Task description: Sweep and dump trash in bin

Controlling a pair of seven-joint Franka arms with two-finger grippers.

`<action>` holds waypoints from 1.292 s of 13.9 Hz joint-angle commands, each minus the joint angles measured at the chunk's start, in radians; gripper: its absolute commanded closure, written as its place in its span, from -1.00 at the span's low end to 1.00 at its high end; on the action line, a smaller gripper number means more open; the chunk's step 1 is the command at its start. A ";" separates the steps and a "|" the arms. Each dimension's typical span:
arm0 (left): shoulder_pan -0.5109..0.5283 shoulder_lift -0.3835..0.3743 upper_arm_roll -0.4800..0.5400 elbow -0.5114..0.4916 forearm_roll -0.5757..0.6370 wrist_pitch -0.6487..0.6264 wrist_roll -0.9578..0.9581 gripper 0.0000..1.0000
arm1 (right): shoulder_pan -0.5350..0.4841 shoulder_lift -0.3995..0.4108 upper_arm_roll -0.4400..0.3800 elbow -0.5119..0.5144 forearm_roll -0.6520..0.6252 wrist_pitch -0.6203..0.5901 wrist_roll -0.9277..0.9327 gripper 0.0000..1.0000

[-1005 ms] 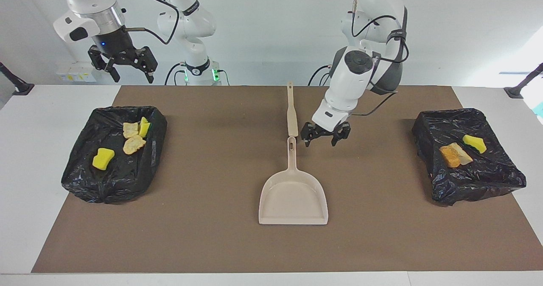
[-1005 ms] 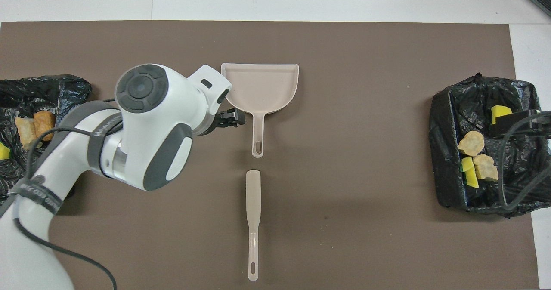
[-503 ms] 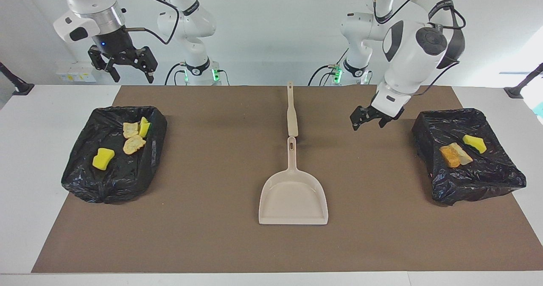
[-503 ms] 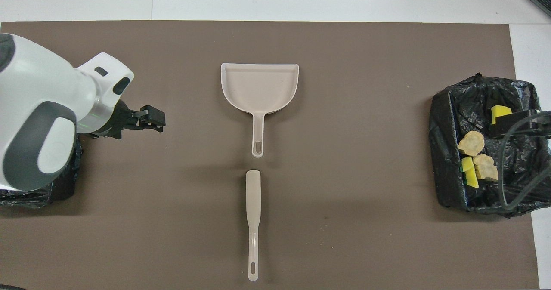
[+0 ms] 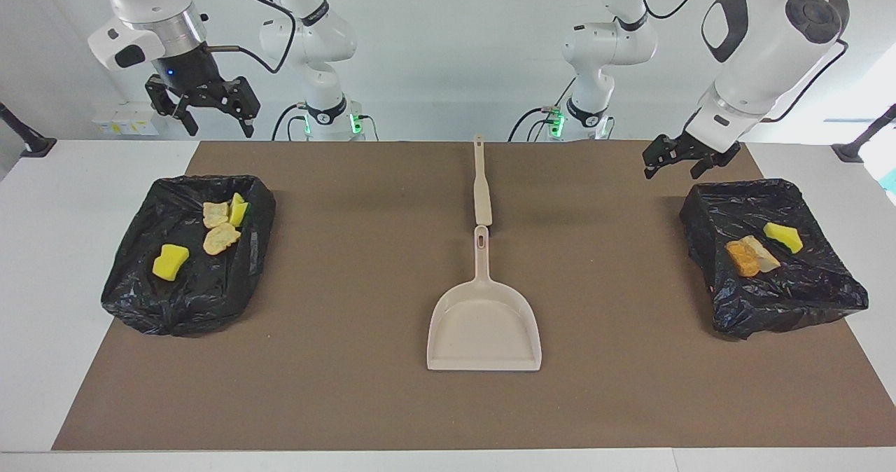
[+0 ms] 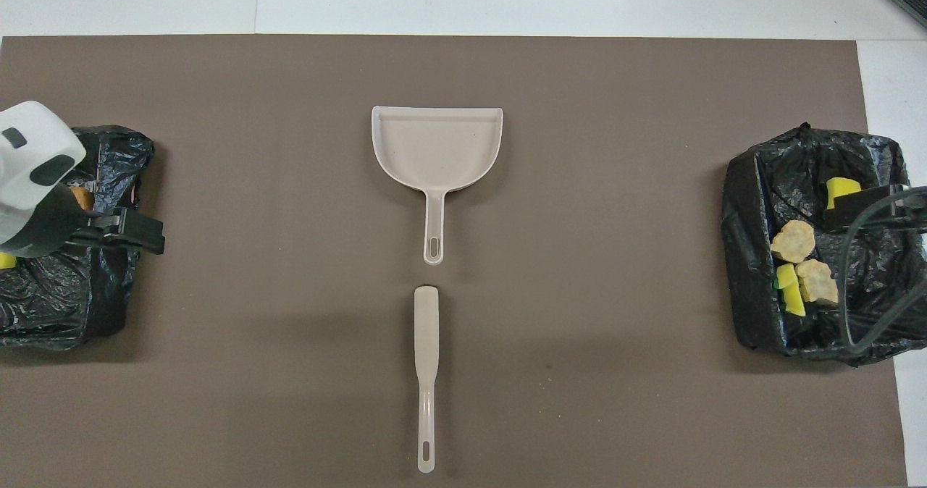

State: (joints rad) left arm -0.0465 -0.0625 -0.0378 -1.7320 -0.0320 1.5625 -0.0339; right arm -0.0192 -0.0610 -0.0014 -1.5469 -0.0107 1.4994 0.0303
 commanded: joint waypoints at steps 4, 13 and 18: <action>-0.001 -0.037 0.001 0.094 0.024 -0.128 0.014 -1.00 | -0.005 -0.017 0.001 -0.021 0.015 0.002 0.014 -1.00; -0.009 -0.080 0.029 0.083 0.007 -0.045 -0.007 -1.00 | -0.005 -0.017 0.001 -0.021 0.015 0.001 0.014 -1.00; -0.015 -0.080 0.029 0.083 0.006 -0.044 -0.014 -1.00 | -0.005 -0.017 0.003 -0.021 0.015 0.002 0.014 -1.00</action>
State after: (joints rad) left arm -0.0482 -0.1299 -0.0159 -1.6390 -0.0249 1.5027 -0.0364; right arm -0.0192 -0.0610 -0.0014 -1.5469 -0.0107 1.4994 0.0303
